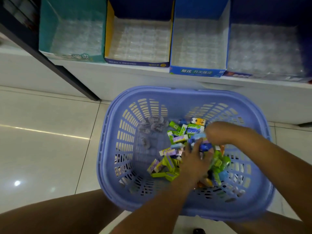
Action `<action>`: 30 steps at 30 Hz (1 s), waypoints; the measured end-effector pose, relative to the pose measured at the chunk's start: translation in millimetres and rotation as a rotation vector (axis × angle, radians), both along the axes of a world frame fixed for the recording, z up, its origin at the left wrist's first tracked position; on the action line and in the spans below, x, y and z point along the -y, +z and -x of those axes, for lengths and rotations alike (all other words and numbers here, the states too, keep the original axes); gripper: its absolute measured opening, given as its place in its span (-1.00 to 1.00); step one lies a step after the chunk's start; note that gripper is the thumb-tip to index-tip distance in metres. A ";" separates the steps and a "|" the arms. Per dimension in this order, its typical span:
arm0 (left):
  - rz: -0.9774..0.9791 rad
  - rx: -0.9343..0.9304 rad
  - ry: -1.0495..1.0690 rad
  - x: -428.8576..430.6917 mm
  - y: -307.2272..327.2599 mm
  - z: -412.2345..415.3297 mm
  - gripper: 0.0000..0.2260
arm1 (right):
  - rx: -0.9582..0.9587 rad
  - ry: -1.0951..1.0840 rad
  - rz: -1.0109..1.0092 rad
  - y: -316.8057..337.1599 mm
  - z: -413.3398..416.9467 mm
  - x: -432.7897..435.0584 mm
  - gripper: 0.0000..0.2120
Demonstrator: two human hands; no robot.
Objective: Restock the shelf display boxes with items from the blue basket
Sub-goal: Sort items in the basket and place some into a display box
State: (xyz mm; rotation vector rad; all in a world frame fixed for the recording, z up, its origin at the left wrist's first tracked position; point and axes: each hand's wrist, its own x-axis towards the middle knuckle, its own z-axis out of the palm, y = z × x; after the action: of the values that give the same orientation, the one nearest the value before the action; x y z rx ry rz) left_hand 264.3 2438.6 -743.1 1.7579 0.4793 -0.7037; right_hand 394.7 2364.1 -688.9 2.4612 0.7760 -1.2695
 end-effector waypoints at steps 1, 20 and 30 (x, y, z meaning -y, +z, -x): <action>-0.084 -0.019 -0.112 8.5 1.2 2.0 -0.43 | 0.085 -0.025 -0.021 -1.7 -3.9 0.9 -0.94; -0.504 -0.206 -0.040 -122.8 -40.5 -14.8 -0.68 | 0.063 0.252 -0.321 -104.9 20.9 -66.5 -0.69; -0.460 -0.197 -0.023 -123.8 -52.0 -25.6 -0.58 | -0.007 0.185 -0.382 -97.7 48.1 -32.5 -0.56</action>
State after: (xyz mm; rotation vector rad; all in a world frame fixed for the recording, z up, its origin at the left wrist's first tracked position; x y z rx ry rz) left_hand 289.9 2562.4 -795.1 2.1329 0.8062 -0.8337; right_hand 346.6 2396.6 -786.6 2.5887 1.3215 -1.1493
